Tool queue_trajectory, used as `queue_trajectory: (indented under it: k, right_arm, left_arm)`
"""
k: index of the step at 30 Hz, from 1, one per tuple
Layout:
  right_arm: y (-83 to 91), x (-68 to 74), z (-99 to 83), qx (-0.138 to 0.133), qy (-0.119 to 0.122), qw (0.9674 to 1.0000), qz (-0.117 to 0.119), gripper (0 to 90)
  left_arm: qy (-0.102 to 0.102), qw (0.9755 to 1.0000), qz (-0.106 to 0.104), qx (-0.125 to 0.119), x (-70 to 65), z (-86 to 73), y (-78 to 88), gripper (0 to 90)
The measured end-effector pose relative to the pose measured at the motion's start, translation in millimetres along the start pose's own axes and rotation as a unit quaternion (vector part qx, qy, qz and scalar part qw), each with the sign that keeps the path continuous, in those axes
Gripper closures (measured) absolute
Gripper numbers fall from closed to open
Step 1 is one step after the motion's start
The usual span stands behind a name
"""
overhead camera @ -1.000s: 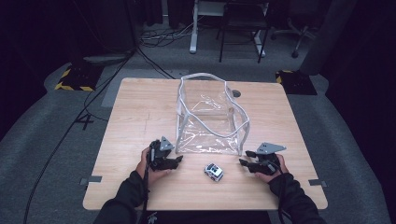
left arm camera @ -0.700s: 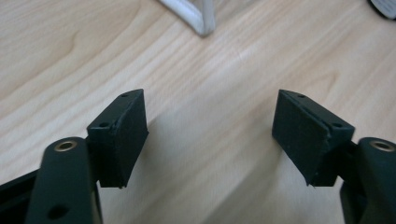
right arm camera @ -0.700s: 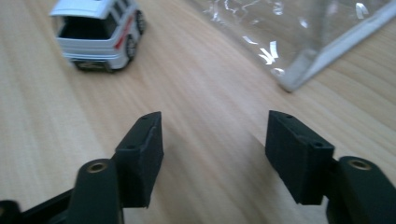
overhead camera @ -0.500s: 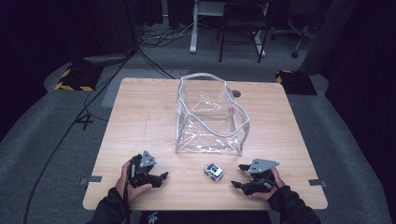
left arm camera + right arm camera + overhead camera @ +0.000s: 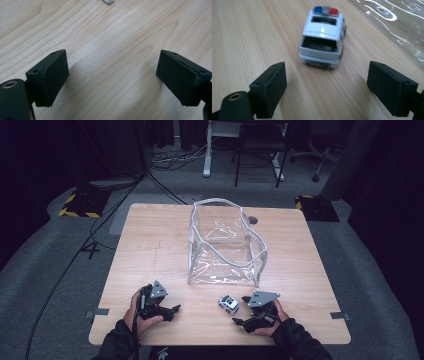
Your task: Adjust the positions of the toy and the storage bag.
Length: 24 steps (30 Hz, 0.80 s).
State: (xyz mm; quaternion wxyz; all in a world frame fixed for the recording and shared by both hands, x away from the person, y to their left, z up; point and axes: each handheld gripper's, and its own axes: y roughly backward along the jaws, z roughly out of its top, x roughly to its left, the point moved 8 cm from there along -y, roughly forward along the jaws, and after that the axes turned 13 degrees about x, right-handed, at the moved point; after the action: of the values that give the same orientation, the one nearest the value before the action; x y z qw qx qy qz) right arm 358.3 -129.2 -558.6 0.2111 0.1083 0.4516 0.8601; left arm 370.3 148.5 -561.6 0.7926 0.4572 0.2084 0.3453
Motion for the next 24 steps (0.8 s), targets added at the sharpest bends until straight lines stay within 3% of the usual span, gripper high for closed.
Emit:
queue_trajectory:
  k: [5,12,16,17,24]
  right_arm:
    - [-7.9,3.7,11.3,-0.003,0.001,1.0,0.001,15.6]
    - [-17.4,5.1,24.5,0.003,-0.016,0.9998,-0.006,15.9]
    - [-17.5,4.2,27.3,-0.006,-0.023,0.9997,-0.009,24.3]
    - [-16.1,2.2,27.6,-0.014,-0.018,0.9997,-0.011,34.6]
    - [-14.3,0.3,27.2,-0.019,-0.021,0.9995,-0.014,46.4]
  left_arm:
    - [0.001,1.0,-0.005,0.0,-0.9,-0.1,-0.4,11.2]
    - [0.0,1.0,-0.004,0.003,-0.6,-0.2,-0.1,11.1]
    - [-0.001,1.0,-0.006,0.005,-1.0,-0.3,-0.4,10.9]
    - [-0.001,1.0,-0.006,0.004,-1.0,-0.2,-0.4,10.9]
    - [-0.001,1.0,-0.006,0.005,-1.0,-0.2,-0.4,11.0]
